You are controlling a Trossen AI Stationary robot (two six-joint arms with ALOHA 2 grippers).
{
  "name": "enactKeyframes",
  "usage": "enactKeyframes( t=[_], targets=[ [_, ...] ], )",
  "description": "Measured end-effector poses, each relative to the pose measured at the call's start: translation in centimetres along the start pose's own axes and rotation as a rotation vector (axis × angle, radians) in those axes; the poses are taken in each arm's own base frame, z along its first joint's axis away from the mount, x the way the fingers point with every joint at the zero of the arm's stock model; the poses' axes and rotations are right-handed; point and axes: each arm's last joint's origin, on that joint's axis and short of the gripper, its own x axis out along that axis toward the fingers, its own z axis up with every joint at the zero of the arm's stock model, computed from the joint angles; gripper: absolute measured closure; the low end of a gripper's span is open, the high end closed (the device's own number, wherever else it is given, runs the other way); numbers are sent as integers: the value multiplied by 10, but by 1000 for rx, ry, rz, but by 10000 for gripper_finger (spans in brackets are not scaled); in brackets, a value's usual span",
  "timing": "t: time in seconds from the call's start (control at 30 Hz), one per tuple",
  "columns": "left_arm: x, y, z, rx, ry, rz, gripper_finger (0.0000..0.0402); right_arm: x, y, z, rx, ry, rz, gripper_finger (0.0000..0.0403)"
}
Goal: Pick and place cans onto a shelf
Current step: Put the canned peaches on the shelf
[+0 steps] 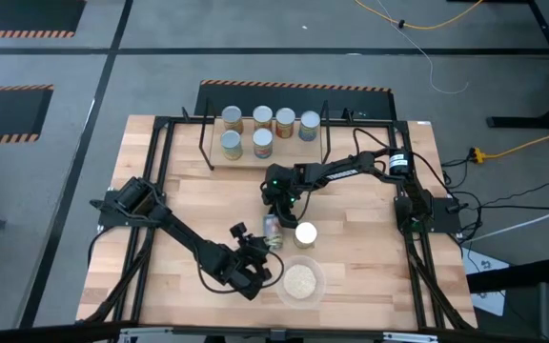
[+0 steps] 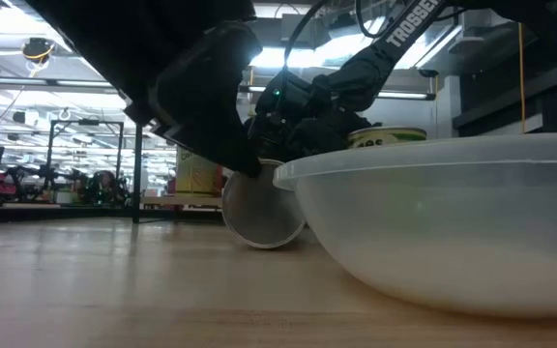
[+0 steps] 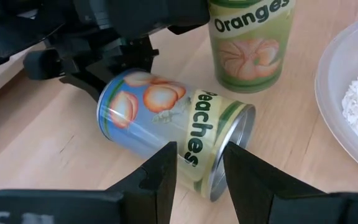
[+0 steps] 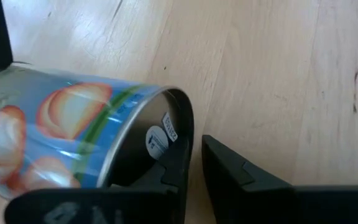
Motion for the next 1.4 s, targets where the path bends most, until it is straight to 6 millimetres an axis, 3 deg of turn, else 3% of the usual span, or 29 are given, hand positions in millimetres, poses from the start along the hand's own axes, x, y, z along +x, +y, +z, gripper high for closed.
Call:
enactKeyframes(
  t=[0.27, 0.83, 1.17, 1.4],
  targets=[
    [4, 3, 2, 28, 9, 7, 283, 0, 0, 0, 0, 0, 1, 350],
    [4, 3, 3, 46, 2, 15, 373, 0, -1, 0, 1, 0, 0, 350],
    [-3, 1, 3, 47, -25, 18, 383, 0, -1, 0, -6, 1, -1, 350],
    [-16, 7, 15, 14, -50, -1, 385, 0, 0, 0, -7, 0, -1, 350]
  ],
)
